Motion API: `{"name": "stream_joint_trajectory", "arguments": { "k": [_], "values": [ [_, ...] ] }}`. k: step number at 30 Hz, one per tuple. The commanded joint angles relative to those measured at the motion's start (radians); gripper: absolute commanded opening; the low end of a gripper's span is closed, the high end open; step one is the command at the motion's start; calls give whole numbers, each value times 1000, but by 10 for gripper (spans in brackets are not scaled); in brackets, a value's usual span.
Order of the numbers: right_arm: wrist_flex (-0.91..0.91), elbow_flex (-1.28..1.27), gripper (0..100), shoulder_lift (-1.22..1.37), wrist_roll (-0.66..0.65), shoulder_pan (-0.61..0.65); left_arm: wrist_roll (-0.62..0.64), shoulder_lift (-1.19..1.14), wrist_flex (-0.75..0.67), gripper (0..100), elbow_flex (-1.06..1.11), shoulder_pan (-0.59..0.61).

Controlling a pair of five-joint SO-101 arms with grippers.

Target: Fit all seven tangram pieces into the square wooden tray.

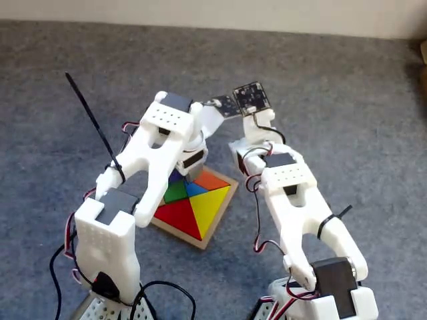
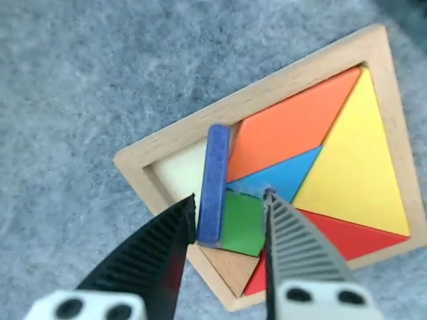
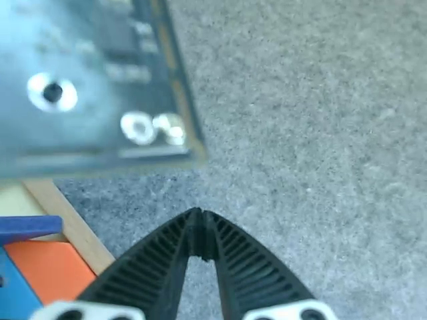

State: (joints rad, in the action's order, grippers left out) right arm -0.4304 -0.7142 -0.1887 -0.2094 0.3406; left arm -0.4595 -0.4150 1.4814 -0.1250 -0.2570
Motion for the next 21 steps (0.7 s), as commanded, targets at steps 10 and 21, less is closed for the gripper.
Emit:
{"name": "stream_joint_trajectory", "arguments": {
  "k": [10,21],
  "values": [
    [18,8,10,-45,-3,-10,12,21,-41,182,-53,128],
    [18,8,10,-30,-3,-10,12,31,94,178,-219,131]
  ]
}}
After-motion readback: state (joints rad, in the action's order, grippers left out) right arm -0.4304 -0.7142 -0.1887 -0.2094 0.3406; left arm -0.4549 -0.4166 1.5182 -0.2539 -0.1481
